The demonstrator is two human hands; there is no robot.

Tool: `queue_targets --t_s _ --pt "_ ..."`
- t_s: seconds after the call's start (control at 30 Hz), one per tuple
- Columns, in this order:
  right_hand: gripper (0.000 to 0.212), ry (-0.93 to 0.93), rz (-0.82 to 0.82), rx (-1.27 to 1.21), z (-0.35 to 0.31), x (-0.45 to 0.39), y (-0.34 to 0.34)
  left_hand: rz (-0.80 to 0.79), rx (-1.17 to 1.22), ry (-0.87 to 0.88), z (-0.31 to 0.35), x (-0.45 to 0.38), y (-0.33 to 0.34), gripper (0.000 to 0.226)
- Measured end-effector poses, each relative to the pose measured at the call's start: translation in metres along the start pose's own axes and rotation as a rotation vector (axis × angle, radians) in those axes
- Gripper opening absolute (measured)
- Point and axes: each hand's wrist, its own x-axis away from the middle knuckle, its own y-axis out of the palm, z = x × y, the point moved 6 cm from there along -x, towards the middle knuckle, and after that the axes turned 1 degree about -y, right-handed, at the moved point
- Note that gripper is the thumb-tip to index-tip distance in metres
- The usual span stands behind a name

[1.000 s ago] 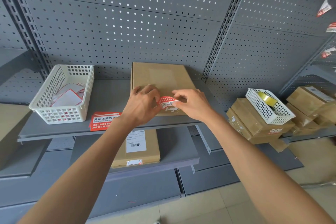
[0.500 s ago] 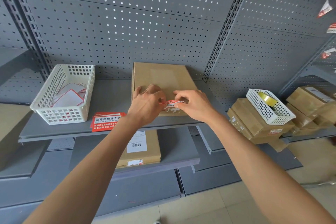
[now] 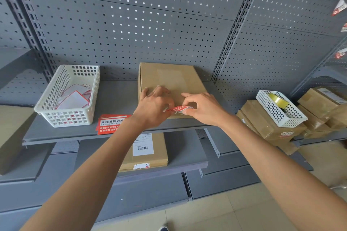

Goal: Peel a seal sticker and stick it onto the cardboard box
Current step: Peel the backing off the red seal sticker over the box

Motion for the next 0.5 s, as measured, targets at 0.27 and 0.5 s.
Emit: queue_targets --t_s 0.27,0.5 --pt "0.008 0.001 0.028 -0.057 -0.0001 -0.0002 -0.0016 0.037 -0.026 0.001 0.0018 0.0001 -0.0006 0.018" --pt "0.011 -0.011 0.039 -0.124 -0.0004 0.0012 -0.0009 0.051 -0.077 -0.034 0.0051 0.0007 0.0013 0.019"
